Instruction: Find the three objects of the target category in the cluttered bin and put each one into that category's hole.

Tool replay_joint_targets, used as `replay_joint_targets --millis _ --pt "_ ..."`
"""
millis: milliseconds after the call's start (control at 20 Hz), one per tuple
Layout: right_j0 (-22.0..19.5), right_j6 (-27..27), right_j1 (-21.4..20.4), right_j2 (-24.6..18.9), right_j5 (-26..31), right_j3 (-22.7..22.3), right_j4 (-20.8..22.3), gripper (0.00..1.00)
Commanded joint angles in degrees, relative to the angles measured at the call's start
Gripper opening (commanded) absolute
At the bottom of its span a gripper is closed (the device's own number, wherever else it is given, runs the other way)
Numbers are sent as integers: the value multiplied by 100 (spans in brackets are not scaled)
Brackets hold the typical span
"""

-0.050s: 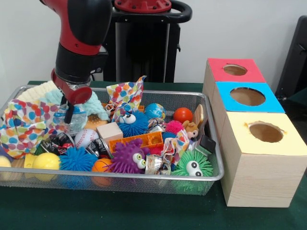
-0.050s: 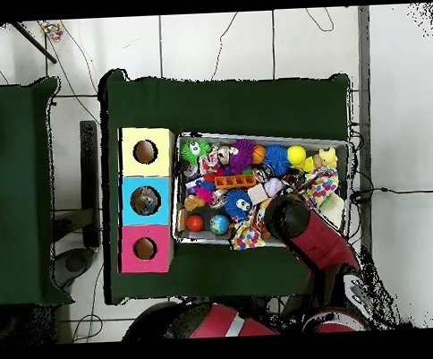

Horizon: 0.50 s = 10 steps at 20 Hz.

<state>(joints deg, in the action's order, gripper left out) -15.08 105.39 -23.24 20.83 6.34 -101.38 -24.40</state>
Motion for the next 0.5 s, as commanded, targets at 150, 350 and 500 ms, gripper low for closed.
replay_joint_targets --millis 150,350,500 --pt "-211 1233 37 -738 69 -125 -193 0" --pt "-281 1152 -16 -780 105 -100 -142 0" --pt "-368 1055 -86 -854 176 -81 -90 0"
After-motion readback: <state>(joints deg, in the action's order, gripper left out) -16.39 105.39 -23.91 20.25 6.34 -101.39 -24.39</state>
